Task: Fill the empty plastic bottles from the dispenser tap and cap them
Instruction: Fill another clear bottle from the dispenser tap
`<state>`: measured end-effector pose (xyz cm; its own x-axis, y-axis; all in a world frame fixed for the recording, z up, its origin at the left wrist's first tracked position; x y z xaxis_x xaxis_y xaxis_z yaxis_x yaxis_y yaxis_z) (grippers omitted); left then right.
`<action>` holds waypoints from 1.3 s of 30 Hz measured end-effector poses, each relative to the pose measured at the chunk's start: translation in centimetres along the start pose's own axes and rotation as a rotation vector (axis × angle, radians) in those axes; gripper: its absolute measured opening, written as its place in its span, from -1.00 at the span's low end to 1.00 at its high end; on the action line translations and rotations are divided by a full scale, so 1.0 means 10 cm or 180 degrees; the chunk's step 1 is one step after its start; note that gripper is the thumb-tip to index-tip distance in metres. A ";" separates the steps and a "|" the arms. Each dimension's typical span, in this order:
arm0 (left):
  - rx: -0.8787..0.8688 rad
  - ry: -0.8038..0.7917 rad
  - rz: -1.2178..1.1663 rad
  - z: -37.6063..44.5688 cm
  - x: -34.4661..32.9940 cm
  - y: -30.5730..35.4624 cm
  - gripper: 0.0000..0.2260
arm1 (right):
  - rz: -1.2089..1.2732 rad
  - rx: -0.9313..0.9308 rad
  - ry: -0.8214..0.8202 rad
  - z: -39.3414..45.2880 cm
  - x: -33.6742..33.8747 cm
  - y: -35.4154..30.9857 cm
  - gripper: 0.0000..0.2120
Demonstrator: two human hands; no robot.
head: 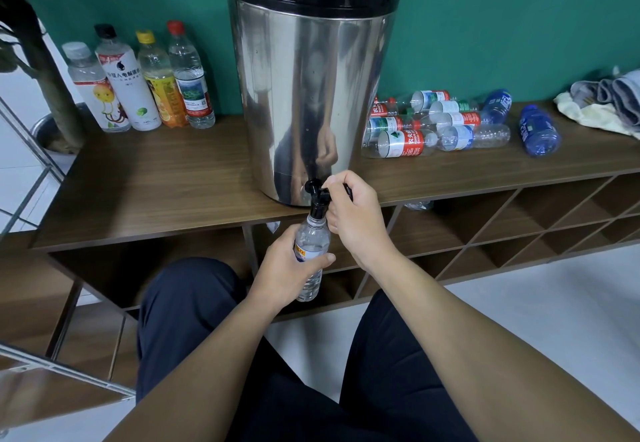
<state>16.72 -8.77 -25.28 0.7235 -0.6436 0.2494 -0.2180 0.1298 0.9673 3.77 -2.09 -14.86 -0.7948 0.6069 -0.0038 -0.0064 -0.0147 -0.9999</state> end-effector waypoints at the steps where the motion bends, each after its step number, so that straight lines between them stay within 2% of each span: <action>1: -0.0001 0.0006 0.0005 0.00 0.00 0.00 -0.52 | -0.0002 0.0001 0.0000 0.00 0.00 0.00 -0.76; 28: -0.0055 -0.0005 0.0005 -0.01 0.00 0.03 -0.55 | -0.0023 0.0029 0.0040 -0.01 0.01 0.01 -0.81; 39: -0.0042 -0.0020 -0.0011 -0.01 0.00 0.03 -0.54 | -0.0333 0.0169 0.0190 -0.02 0.01 0.00 -0.80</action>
<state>16.74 -8.65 -25.00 0.7201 -0.6489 0.2458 -0.2068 0.1375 0.9687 3.78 -1.84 -14.83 -0.7506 0.6535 0.0978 -0.1207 0.0100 -0.9926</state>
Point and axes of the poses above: each hand's wrist, its own z-axis towards the middle knuckle, its own x-axis out of the back of the hand, y = z × x, the point moved 5 cm from there along z, towards the middle knuckle
